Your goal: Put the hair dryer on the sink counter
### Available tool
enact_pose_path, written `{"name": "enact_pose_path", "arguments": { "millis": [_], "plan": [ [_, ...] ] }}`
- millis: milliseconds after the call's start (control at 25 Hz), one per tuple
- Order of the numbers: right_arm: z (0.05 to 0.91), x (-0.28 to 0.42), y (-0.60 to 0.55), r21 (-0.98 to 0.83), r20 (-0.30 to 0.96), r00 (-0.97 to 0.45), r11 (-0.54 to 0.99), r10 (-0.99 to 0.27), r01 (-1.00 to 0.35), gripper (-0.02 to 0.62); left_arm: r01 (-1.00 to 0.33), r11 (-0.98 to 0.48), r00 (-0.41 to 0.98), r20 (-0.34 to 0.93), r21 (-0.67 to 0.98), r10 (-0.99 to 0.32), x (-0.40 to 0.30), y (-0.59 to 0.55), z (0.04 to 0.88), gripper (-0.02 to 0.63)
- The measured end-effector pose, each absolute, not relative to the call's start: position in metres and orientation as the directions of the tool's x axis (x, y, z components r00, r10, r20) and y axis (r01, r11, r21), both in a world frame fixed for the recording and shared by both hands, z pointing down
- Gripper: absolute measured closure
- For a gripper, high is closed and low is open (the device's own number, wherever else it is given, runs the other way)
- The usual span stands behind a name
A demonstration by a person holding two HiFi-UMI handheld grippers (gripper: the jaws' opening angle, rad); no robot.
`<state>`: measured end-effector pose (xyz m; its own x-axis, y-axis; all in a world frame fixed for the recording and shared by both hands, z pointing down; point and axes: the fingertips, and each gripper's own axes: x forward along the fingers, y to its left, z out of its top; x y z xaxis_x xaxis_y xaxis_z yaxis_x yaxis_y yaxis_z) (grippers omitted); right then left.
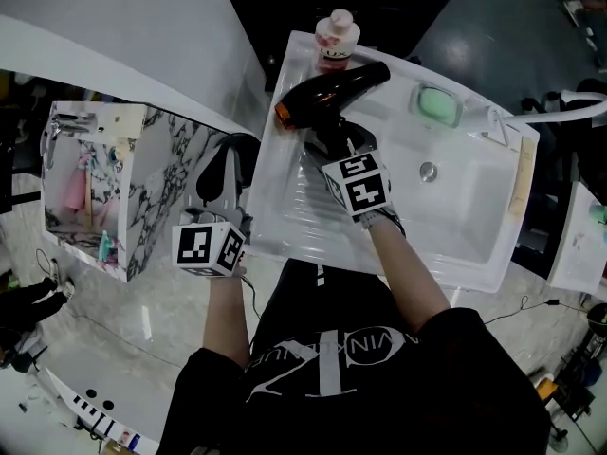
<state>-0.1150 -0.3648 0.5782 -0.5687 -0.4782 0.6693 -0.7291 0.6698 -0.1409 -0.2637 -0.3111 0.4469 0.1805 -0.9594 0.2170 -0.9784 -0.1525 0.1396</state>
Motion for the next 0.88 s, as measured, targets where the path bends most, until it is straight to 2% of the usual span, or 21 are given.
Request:
{"name": "enact_pose_path", "arguments": {
  "millis": [160,880],
  "plan": [
    [0.58,-0.108,-0.364,-0.16,0.674,-0.568,0.658,-0.472,-0.736,0.224,-0.978,-0.153,0.181,0.218,0.14,-0.959,-0.263,-0.307,0.446,0.606],
    [0.575,-0.087,-0.35,-0.159,0.659,-0.562,0.638,-0.5,-0.754,0.224,-0.975,-0.168,0.197,0.219,0.142,-0.956,-0.256,-0.289,0.447,0.606]
  ]
}}
